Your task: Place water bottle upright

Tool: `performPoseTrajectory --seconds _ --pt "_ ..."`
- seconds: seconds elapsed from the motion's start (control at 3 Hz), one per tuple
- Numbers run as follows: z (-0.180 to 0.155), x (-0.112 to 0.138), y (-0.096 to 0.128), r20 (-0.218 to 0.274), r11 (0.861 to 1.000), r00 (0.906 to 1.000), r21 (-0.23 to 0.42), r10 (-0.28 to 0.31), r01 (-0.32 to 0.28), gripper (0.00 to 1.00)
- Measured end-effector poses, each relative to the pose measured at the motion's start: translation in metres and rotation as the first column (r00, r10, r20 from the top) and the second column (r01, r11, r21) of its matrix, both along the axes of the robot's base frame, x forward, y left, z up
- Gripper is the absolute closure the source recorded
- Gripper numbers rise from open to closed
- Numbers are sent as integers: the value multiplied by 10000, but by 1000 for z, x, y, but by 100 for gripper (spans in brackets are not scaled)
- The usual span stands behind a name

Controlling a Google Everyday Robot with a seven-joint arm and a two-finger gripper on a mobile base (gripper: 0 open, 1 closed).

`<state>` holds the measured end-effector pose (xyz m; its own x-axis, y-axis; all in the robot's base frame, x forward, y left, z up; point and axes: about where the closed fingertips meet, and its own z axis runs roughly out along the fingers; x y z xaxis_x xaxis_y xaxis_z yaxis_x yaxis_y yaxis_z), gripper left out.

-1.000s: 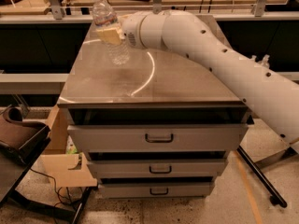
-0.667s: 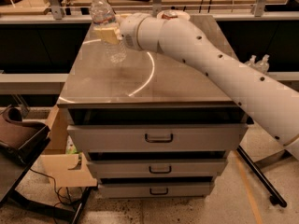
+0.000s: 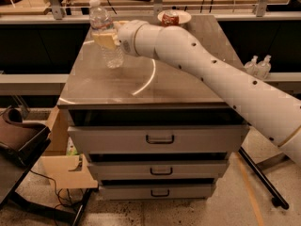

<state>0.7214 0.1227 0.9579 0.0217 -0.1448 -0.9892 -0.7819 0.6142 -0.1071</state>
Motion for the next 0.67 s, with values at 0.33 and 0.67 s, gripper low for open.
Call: performPoseTrajectory --seconds 0.33,0.67 --pt "-15 1 2 -198 9999 9998 169 -10 13 100" --pt "-29 3 -1 -307 9986 9995 517 -46 62 100"
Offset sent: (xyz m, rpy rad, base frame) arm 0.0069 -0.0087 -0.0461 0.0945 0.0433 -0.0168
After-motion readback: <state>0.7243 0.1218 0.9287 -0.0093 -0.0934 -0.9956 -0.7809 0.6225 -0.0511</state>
